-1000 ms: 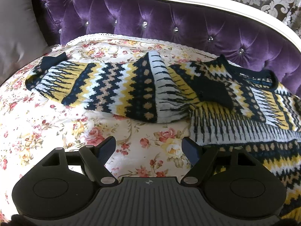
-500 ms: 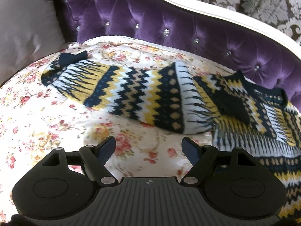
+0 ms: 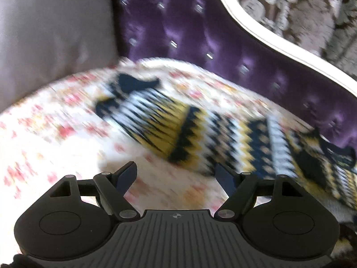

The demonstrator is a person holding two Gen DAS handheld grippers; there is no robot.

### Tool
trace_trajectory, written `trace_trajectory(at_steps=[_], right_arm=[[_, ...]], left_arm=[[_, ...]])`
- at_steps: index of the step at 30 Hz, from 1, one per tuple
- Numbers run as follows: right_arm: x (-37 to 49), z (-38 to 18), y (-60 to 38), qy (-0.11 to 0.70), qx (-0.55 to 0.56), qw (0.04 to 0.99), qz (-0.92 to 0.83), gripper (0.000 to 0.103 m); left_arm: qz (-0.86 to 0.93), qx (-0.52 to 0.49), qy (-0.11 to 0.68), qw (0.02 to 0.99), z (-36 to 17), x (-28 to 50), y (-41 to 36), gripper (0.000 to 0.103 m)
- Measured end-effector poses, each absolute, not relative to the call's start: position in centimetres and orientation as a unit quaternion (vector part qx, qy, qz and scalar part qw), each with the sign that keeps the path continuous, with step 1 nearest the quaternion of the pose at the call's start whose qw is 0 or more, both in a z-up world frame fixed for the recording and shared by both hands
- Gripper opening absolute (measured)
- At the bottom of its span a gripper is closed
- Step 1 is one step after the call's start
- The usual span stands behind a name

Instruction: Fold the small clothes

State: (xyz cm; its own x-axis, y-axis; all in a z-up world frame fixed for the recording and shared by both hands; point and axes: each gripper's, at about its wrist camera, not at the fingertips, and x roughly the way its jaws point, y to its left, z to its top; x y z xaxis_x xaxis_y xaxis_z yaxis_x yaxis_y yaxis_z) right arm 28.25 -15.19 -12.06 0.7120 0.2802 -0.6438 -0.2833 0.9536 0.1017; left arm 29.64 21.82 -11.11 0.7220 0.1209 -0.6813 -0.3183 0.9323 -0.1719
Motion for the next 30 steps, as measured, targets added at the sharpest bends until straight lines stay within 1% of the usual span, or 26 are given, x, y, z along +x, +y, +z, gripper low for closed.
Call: trace_trajectory(at_steps=[8, 14, 18, 22, 23, 24, 25, 26, 27, 28, 29, 30], right_arm=[[28.0, -12.8, -14.7, 0.342, -0.005, 0.928, 0.149, 0.103], [28.1, -12.9, -14.7, 0.341, -0.006, 0.928, 0.149, 0.103], [28.1, -13.0, -14.7, 0.340, -0.004, 0.928, 0.149, 0.103], [28.2, -13.0, -14.7, 0.340, -0.002, 0.929, 0.149, 0.103], [28.2, -13.0, -14.7, 0.339, -0.002, 0.929, 0.149, 0.103], [28.2, -13.0, -14.8, 0.339, -0.001, 0.929, 0.149, 0.103], [28.2, -13.0, -14.8, 0.339, 0.000, 0.929, 0.149, 0.103], [28.2, -13.0, -14.8, 0.338, 0.000, 0.929, 0.148, 0.103], [28.2, -13.0, -14.8, 0.338, 0.001, 0.929, 0.148, 0.103], [28.2, -13.0, -14.8, 0.338, 0.001, 0.929, 0.148, 0.103], [28.2, -13.0, -14.8, 0.338, 0.002, 0.930, 0.148, 0.103], [28.2, -13.1, -14.8, 0.337, 0.002, 0.930, 0.148, 0.103]], left_arm=[[0.172, -0.082, 0.323, 0.927, -10.2, 32.1, 27.6, 0.077], [0.171, -0.025, 0.341, 0.924, -11.8, 34.5, 29.8, 0.077], [0.171, 0.012, 0.339, 0.925, -12.8, 35.9, 30.3, 0.077], [0.170, 0.007, 0.341, 0.925, -13.1, 37.5, 31.3, 0.076], [0.169, -0.003, 0.342, 0.924, -13.0, 37.8, 31.7, 0.067], [0.168, -0.015, 0.343, 0.924, -13.0, 38.1, 32.0, 0.056], [0.171, -0.035, 0.346, 0.922, -12.9, 38.3, 32.5, 0.034], [0.174, -0.059, 0.350, 0.919, -12.8, 38.4, 32.9, 0.025], [0.170, -0.085, 0.352, 0.916, -12.6, 38.5, 33.3, 0.022], [0.164, -0.110, 0.352, 0.915, -12.4, 38.5, 33.6, 0.010], [0.163, -0.126, 0.348, 0.915, -12.0, 38.4, 33.7, 0.007], [0.164, -0.134, 0.340, 0.916, -11.6, 38.1, 33.6, 0.006]])
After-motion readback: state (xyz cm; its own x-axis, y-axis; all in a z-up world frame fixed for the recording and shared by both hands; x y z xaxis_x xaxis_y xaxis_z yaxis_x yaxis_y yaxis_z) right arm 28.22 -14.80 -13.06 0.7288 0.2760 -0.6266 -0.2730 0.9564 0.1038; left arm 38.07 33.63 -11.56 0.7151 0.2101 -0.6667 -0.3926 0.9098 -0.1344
